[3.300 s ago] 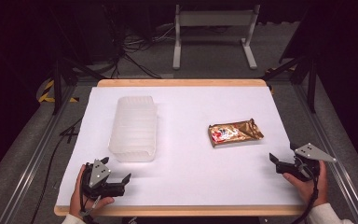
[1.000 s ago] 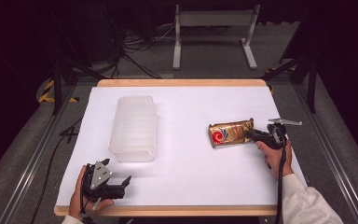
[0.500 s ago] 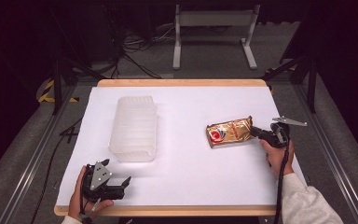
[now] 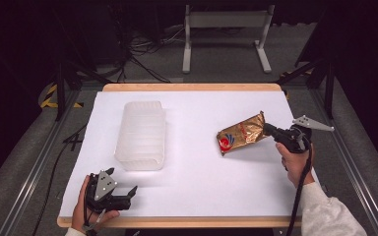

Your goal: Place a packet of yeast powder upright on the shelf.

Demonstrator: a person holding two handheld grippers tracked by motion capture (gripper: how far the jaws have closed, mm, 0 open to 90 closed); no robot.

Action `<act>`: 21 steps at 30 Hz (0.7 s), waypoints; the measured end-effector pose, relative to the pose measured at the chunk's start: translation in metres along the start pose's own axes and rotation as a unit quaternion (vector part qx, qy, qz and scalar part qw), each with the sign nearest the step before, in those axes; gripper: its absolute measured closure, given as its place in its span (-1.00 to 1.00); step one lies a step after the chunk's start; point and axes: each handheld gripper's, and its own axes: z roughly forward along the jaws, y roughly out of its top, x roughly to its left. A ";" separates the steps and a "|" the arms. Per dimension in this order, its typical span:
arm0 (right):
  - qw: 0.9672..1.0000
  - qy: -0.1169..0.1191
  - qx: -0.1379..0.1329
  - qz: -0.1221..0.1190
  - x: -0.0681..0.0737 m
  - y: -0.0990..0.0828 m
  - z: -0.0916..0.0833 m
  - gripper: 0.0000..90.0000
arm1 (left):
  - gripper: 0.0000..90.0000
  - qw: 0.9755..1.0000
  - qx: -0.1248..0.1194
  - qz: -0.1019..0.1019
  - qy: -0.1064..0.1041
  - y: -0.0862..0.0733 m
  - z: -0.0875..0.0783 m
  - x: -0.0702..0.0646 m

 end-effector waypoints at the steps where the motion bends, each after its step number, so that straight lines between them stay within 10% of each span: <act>1: 1.000 0.007 -0.004 -0.003 0.003 0.003 -0.001 0.98 | -0.89 1.000 0.001 0.000 0.000 0.000 0.000 0.000; 14: 0.995 0.043 0.006 -0.086 0.045 0.039 -0.004 0.99 | -0.89 1.000 0.003 0.002 -0.001 0.000 0.001 0.000; 21: 0.985 0.079 0.037 -0.147 0.072 0.062 -0.003 0.99 | -0.89 1.000 0.003 0.002 -0.002 -0.001 0.000 0.000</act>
